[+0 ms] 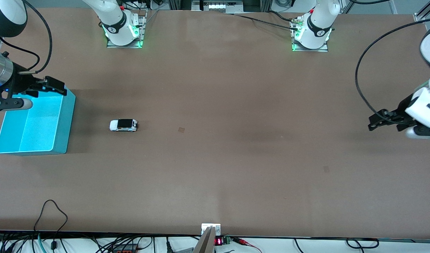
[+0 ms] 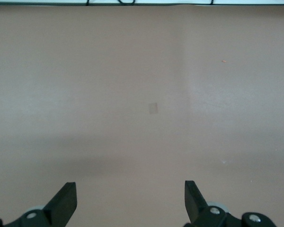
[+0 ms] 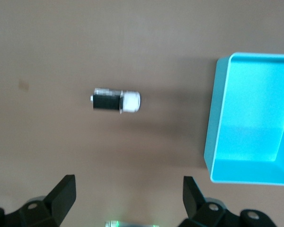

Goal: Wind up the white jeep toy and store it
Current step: 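Reach the right gripper down over the rolled jeep, then close the right gripper on the jeep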

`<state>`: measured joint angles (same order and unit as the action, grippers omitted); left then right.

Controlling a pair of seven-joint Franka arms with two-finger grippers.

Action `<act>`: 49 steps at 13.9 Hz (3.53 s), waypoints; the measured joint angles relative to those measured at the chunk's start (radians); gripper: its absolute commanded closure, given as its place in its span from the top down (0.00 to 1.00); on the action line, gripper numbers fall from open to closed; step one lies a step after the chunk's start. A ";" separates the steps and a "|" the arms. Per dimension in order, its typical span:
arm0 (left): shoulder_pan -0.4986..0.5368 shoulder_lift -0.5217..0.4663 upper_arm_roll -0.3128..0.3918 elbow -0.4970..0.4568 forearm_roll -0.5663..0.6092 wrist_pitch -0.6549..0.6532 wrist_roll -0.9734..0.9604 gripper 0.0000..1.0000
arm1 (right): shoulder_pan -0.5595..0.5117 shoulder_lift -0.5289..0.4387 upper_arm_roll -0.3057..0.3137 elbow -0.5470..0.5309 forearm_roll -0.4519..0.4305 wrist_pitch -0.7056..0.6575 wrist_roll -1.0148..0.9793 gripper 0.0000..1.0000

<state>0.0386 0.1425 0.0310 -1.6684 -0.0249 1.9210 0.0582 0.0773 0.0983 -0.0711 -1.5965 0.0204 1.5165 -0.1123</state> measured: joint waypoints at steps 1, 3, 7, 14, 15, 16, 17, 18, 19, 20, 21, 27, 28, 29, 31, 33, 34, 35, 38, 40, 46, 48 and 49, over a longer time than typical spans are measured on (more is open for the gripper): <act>0.000 -0.013 0.007 0.006 0.000 -0.018 0.000 1.00 | 0.000 0.000 0.000 0.000 0.000 -0.021 -0.065 1.00; 0.000 -0.037 0.012 0.021 0.000 -0.058 -0.003 1.00 | 0.000 -0.001 0.000 -0.011 0.000 -0.030 -0.202 1.00; -0.003 -0.046 0.012 0.101 0.000 -0.181 -0.034 1.00 | -0.082 -0.045 0.109 -0.135 -0.005 0.033 -0.447 1.00; 0.046 -0.013 -0.054 0.172 -0.001 -0.248 -0.059 1.00 | -0.229 -0.242 0.393 -0.605 -0.022 0.440 -0.737 1.00; 0.050 -0.014 -0.058 0.172 -0.001 -0.256 -0.065 1.00 | -0.259 -0.262 0.430 -0.655 -0.022 0.501 -0.814 1.00; 0.053 -0.013 -0.060 0.172 -0.001 -0.269 -0.069 1.00 | -0.286 -0.272 0.465 -0.688 -0.022 0.546 -0.875 1.00; 0.054 -0.014 -0.062 0.173 -0.001 -0.279 -0.071 1.00 | -0.308 -0.276 0.494 -0.714 -0.022 0.587 -0.921 1.00; 0.056 -0.014 -0.063 0.173 -0.001 -0.286 -0.072 1.00 | -0.319 -0.275 0.511 -0.742 -0.022 0.635 -0.966 1.00; 0.056 -0.015 -0.063 0.175 -0.001 -0.290 -0.073 1.00 | -0.325 -0.269 0.518 -0.774 -0.022 0.692 -1.014 1.00; 0.056 -0.016 -0.064 0.176 -0.001 -0.293 -0.073 1.00 | -0.329 -0.258 0.520 -0.807 -0.022 0.749 -1.057 1.00; 0.056 -0.016 -0.065 0.177 -0.001 -0.294 -0.073 1.00 | -0.336 -0.240 0.521 -0.832 -0.022 0.798 -1.094 1.00; 0.055 -0.017 -0.076 0.179 -0.001 -0.294 -0.083 1.00 | -0.355 -0.067 0.524 -0.850 -0.022 0.995 -1.250 1.00; 0.055 -0.017 -0.076 0.179 -0.001 -0.294 -0.090 1.00 | -0.355 -0.035 0.525 -0.846 -0.022 1.029 -1.287 1.00; 0.055 -0.017 -0.076 0.179 -0.001 -0.294 -0.093 1.00 | -0.355 -0.002 0.526 -0.838 -0.022 1.053 -1.314 1.00; 0.055 -0.017 -0.076 0.181 -0.001 -0.295 -0.094 1.00 | -0.354 0.057 0.527 -0.806 -0.061 1.074 -1.335 1.00; 0.056 -0.017 -0.076 0.188 -0.001 -0.295 -0.095 1.00 | -0.354 0.107 0.528 -0.761 -0.116 1.077 -1.335 1.00; 0.056 -0.017 -0.076 0.189 -0.001 -0.295 -0.095 1.00 | -0.354 0.127 0.528 -0.745 -0.126 1.077 -1.335 1.00; 0.056 -0.017 -0.076 0.190 -0.001 -0.296 -0.096 1.00 | -0.354 0.145 0.529 -0.730 -0.130 1.079 -1.335 1.00; 0.055 -0.017 -0.079 0.190 -0.001 -0.310 -0.098 1.00 | -0.354 0.185 0.529 -0.696 -0.137 1.086 -1.335 1.00; 0.055 -0.017 -0.081 0.190 -0.001 -0.317 -0.098 1.00 | -0.354 0.208 0.528 -0.681 -0.139 1.088 -1.335 1.00; 0.054 -0.017 -0.094 0.190 -0.001 -0.317 -0.098 1.00 | -0.355 0.250 0.493 -0.669 -0.195 1.091 -1.335 1.00; 0.054 -0.017 -0.094 0.190 -0.001 -0.317 -0.098 1.00 | -0.356 0.256 0.486 -0.669 -0.195 1.094 -1.335 1.00; 0.054 -0.017 -0.094 0.190 -0.001 -0.317 -0.098 1.00 | -0.356 0.261 0.486 -0.669 -0.195 1.102 -1.335 1.00</act>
<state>0.0930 0.1257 -0.0628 -1.4783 -0.0263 1.6044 -0.0394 -0.2785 0.3593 0.4149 -2.2656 -0.1748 2.6188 -1.4475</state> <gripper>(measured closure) 0.000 0.000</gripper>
